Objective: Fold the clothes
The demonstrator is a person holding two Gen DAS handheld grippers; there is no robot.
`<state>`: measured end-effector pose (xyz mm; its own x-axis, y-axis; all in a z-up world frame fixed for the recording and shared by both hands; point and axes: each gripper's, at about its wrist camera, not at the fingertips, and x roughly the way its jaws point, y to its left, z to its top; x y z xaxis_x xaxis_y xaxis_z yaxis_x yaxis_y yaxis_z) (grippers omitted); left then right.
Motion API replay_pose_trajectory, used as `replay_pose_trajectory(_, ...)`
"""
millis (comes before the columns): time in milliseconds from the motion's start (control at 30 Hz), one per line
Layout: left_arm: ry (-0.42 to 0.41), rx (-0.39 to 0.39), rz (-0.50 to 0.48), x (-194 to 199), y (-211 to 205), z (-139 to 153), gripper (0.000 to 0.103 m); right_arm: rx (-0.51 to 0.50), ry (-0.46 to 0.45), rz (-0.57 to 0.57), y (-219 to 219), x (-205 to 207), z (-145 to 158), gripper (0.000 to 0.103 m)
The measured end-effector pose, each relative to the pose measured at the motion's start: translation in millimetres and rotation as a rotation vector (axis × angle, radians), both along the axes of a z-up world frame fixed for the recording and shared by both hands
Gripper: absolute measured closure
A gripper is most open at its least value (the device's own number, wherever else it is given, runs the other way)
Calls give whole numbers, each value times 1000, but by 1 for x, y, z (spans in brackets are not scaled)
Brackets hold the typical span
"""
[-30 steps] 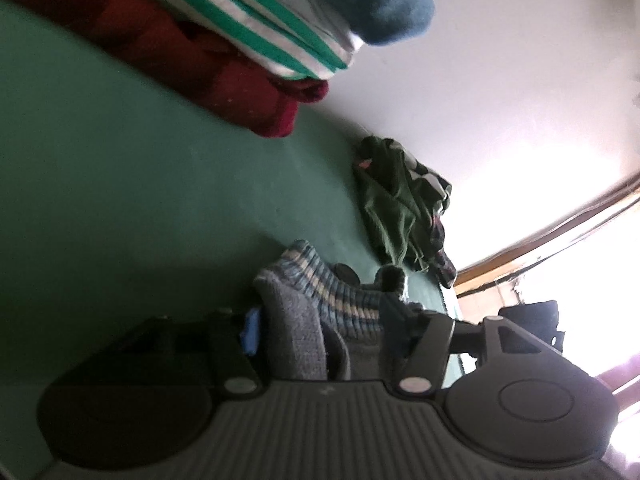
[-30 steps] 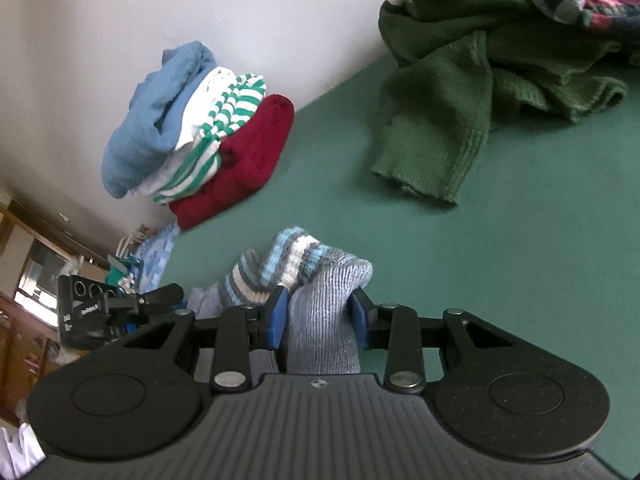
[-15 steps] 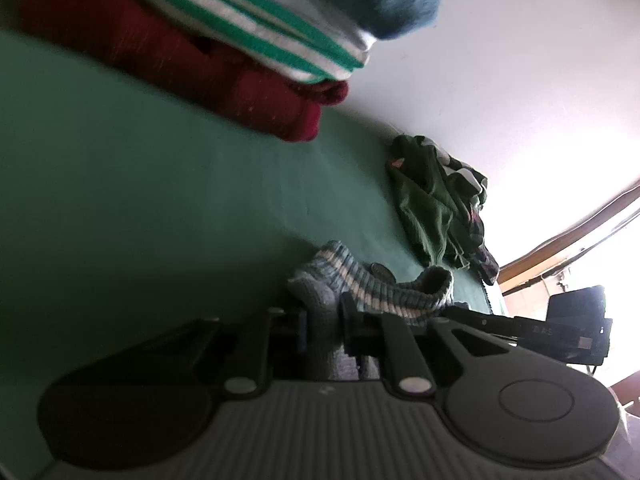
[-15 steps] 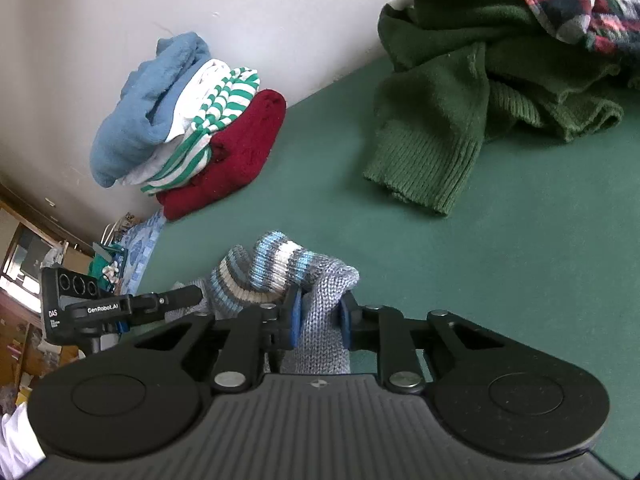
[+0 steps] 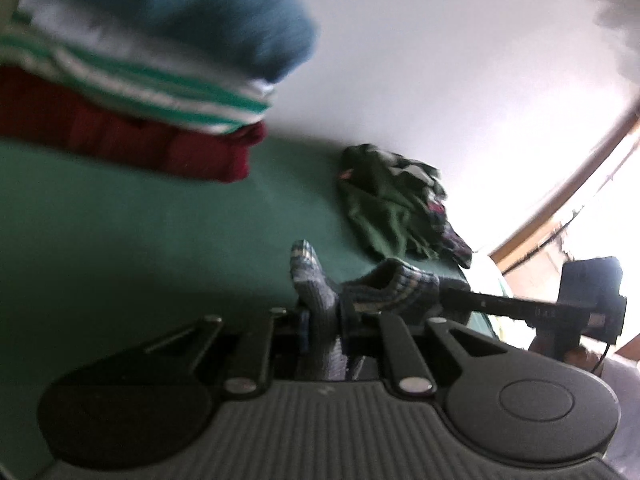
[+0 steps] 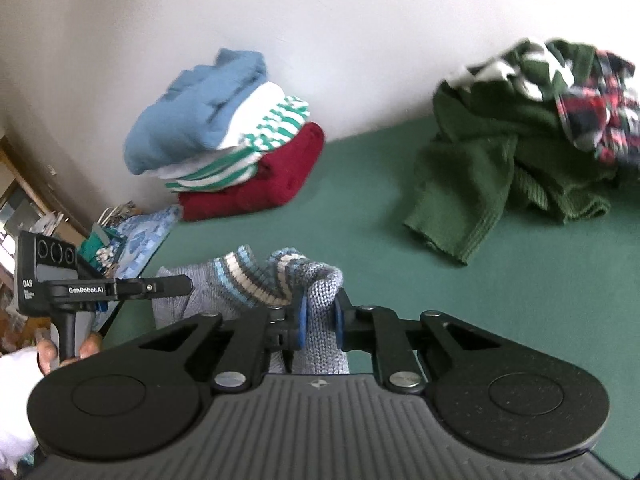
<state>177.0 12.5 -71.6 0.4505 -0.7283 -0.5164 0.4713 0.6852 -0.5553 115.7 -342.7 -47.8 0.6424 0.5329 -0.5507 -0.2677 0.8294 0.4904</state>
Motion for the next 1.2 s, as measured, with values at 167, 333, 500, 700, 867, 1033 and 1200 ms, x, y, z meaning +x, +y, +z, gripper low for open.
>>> replay_pose_trajectory(167,-55,13,-32,-25,2,20,91,-19,-40,51,4,-28,13,89)
replay_pose_trajectory(333,-86,16,-60,-54,11,35,92,-39,-79,102,8,-56,25,89)
replay_pose_trajectory(500,-93,45,-97,-90,20,42,92,-58,-118,154,12,-84,38,90)
replay_pose_trajectory(700,-90,81,-137,-133,31,47,92,-105,-120,209,11,-115,42,90)
replay_pose_trajectory(867,-63,113,-163,-165,38,43,92,-162,-105,270,12,-144,39,90)
replay_pose_trajectory(1033,-63,207,-202,-193,31,30,91,-259,-70,349,24,-176,21,90)
replay_pose_trajectory(1200,-133,324,-209,-212,18,28,91,-407,-149,366,44,-201,11,86)
